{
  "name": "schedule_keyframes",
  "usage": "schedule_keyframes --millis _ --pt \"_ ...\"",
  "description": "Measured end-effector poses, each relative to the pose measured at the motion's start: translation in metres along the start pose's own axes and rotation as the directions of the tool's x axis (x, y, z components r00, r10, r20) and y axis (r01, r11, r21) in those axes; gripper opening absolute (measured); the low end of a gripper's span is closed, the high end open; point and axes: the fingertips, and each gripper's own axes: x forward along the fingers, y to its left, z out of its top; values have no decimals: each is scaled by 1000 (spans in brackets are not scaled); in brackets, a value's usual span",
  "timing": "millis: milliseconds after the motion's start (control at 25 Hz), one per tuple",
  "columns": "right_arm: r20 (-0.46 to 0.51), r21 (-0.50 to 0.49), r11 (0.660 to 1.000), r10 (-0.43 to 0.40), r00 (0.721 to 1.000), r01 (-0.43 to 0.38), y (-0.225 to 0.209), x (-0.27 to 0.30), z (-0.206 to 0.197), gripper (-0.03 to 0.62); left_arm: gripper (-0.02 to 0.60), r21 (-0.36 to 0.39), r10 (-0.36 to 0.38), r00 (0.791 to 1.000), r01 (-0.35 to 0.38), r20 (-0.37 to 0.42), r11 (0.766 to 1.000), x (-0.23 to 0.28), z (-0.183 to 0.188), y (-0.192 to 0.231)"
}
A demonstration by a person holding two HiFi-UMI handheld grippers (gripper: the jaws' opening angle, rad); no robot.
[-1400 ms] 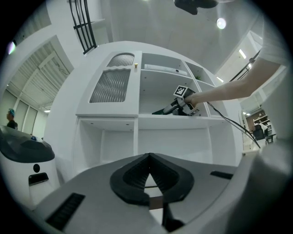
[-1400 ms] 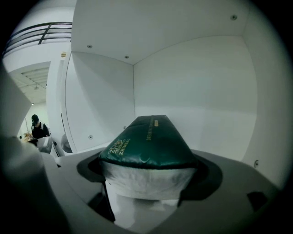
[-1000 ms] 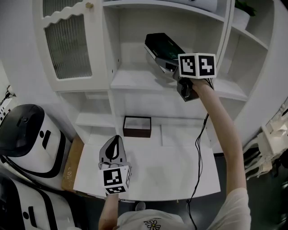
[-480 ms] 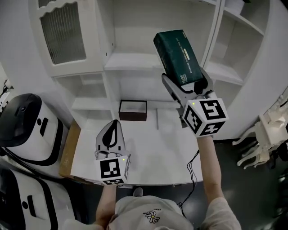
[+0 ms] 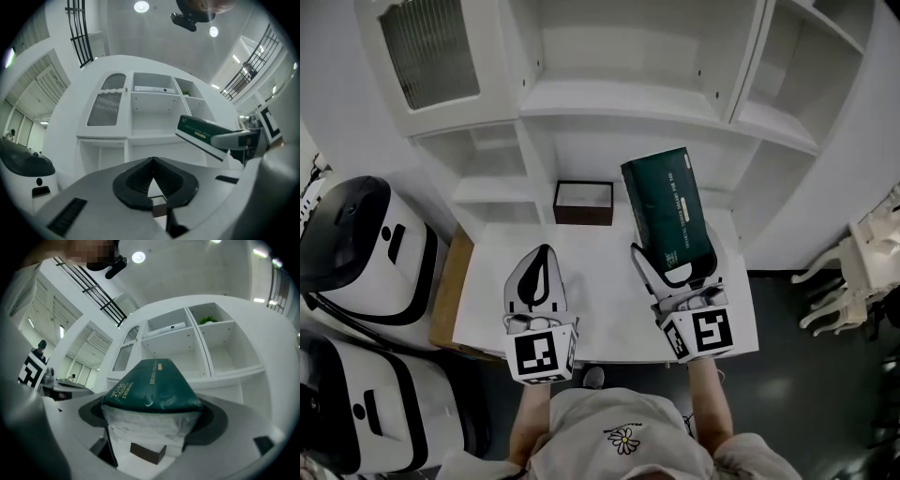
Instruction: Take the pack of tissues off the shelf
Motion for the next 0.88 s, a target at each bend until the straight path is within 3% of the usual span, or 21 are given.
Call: schedule_keyframes --millis 360,880 --pt "-91 104 994 -30 995 40 12 -38 -49 465 0 -12 -12 1000 12 -21 1000 -7 -13 -6" --pt "-86 123 991 -48 995 59 4 -42 -45 465 0 -8 -40 999 40 -17 999 -1 -8 -16"
